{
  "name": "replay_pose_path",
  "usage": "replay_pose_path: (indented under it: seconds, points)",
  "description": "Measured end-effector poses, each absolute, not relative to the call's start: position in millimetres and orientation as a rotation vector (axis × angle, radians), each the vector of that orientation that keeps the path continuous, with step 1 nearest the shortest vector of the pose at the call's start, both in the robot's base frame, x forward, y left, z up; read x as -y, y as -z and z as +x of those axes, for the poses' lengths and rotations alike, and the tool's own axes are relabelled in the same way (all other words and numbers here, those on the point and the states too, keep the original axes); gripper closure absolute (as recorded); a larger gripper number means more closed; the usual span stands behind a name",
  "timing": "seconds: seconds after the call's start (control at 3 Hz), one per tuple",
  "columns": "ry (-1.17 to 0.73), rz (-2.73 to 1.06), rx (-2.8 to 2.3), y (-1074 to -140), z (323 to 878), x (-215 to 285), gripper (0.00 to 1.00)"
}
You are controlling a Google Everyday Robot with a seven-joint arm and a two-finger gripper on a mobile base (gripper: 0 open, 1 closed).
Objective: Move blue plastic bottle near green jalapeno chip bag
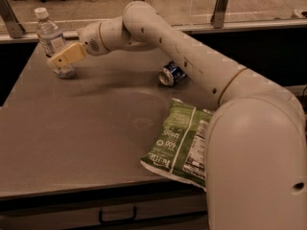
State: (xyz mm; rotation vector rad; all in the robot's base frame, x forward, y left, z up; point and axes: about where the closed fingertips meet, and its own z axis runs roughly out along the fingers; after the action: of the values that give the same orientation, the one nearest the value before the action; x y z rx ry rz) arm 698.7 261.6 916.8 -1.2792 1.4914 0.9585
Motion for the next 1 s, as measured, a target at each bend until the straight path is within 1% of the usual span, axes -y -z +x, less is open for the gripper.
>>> replay_pose_path:
  seconds: [0.33,1.0]
  points:
    - [-0.977,-1.267,-1.495,-907.6,680.5,-273.8,0.16]
    - [-0.928,-1.290,-1.426,-915.3,662.2,-289.0,0.64]
